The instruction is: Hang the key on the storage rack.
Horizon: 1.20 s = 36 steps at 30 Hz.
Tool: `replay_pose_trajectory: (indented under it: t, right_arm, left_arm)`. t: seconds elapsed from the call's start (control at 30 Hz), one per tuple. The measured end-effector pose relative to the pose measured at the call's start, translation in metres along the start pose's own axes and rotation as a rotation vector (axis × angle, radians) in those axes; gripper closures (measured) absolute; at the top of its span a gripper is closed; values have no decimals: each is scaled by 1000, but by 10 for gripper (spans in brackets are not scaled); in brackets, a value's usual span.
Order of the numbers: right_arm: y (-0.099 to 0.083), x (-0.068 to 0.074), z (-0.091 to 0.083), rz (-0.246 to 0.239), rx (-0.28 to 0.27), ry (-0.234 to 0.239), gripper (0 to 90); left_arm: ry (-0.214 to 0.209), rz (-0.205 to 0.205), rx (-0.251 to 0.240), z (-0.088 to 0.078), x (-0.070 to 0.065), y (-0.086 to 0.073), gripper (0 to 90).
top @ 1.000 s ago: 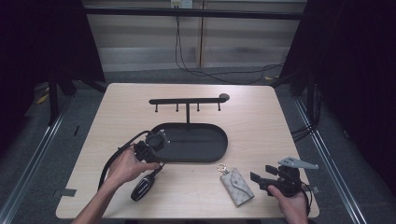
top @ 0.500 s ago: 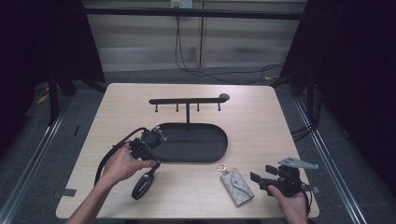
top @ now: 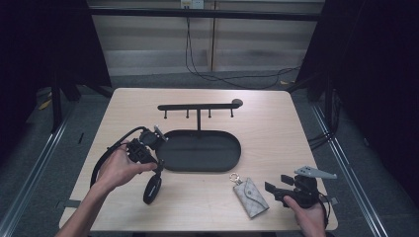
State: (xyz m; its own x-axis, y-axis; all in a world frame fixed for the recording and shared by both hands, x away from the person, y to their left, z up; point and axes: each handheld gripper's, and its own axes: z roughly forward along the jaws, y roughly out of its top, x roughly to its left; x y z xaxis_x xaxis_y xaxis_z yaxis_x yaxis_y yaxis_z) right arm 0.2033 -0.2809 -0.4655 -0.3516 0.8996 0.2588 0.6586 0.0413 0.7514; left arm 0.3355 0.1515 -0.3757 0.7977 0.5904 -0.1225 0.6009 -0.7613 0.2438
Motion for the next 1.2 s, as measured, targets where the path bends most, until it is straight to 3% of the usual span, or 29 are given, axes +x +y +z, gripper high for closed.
replay_pose_trajectory:
  t: [0.33,0.8,1.2]
  right_arm:
    - [0,0,0,-1,0,0,236]
    - [0,0,0,0,2,2,237]
    - [0,0,1,-1,3,1,236]
  left_arm:
    - [19,4,-16,-20,-1,1,707]
    - [36,18,-20,-34,-1,3,707]
    - [42,-8,-11,-48,4,10,707]
